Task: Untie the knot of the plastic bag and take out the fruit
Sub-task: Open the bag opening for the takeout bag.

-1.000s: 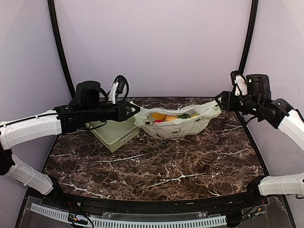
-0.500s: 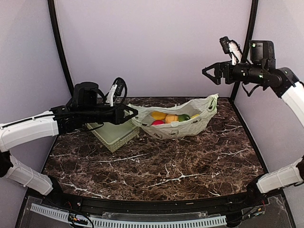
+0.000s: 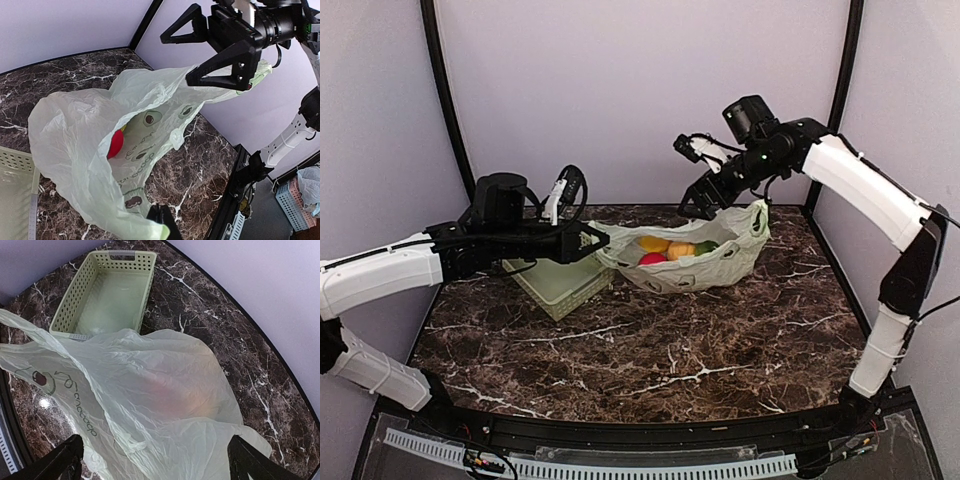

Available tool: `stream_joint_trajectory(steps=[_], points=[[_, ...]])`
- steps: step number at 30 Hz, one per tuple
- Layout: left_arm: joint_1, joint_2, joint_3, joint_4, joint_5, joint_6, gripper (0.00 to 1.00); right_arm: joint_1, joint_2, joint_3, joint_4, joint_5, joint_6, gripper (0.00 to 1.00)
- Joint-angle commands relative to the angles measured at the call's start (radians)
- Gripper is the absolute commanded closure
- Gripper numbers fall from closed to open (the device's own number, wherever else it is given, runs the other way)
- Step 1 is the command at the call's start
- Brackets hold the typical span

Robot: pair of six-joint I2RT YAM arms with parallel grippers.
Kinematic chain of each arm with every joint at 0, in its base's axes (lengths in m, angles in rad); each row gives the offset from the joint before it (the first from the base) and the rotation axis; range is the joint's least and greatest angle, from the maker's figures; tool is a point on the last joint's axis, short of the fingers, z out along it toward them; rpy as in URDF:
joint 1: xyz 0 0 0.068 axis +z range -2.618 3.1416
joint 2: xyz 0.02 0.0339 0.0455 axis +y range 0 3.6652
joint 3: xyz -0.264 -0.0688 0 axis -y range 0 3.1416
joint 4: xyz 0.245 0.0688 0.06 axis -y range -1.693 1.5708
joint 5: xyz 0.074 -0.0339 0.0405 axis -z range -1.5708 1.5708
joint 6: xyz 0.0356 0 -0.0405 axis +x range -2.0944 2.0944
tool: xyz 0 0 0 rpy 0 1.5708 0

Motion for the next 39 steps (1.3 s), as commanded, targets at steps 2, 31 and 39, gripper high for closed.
stream_joint_trajectory(steps=[2, 31, 39], points=[[0.009, -0.024, -0.005, -0.036, 0.022, 0.023, 0.99, 0.031, 0.097, 0.081, -0.066, 0.058, -0.091, 0.02], [0.032, -0.036, 0.018, -0.116, -0.060, 0.085, 0.99, -0.079, -0.046, 0.048, 0.252, 0.415, 0.092, 1.00], [0.047, -0.012, -0.014, -0.141, -0.187, 0.109, 0.99, -0.077, -0.205, -0.192, 0.361, 0.125, 0.115, 1.00]])
